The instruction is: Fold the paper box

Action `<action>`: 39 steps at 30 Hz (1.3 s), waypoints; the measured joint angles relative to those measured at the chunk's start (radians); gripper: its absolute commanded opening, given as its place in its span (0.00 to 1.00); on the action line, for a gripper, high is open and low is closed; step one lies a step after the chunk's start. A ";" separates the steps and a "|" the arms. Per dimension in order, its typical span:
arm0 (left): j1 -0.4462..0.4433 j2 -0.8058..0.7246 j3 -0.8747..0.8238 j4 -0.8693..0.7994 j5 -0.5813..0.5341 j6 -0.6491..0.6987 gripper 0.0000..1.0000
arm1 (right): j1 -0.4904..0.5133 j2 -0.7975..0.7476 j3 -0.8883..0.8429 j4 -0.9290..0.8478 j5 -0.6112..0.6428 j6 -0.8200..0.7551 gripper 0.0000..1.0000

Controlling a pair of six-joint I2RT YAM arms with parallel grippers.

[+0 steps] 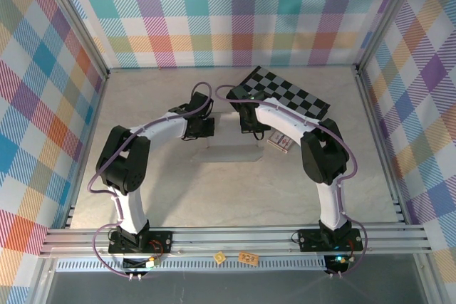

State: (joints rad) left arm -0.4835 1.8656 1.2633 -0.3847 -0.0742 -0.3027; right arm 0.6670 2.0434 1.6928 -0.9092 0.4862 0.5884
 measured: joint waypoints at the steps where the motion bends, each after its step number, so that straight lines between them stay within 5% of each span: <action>1: -0.008 0.000 0.002 -0.005 -0.022 0.000 0.00 | 0.000 0.000 0.000 0.000 0.000 0.000 0.00; 4: -0.020 0.000 0.003 -0.008 -0.074 -0.013 0.02 | 0.000 0.000 0.000 -0.002 -0.001 0.003 0.00; 7: -0.027 0.000 0.008 -0.022 -0.101 -0.024 0.36 | 0.000 0.000 0.000 -0.005 -0.002 0.008 0.00; 9: -0.027 0.000 0.018 -0.056 -0.115 -0.038 0.45 | 0.000 0.000 0.000 -0.011 -0.006 0.013 0.00; 26: -0.042 -0.250 0.400 -0.316 -0.195 -0.180 0.53 | -0.035 0.070 0.129 -0.130 -0.206 0.249 0.00; 39: -0.042 -0.280 0.535 -0.483 -0.189 -0.179 0.52 | -0.076 0.155 0.174 -0.302 -0.503 0.785 0.00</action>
State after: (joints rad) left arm -0.5255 1.5856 1.7981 -0.8677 -0.2634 -0.4816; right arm 0.5911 2.1986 1.8664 -1.2110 -0.0170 1.3731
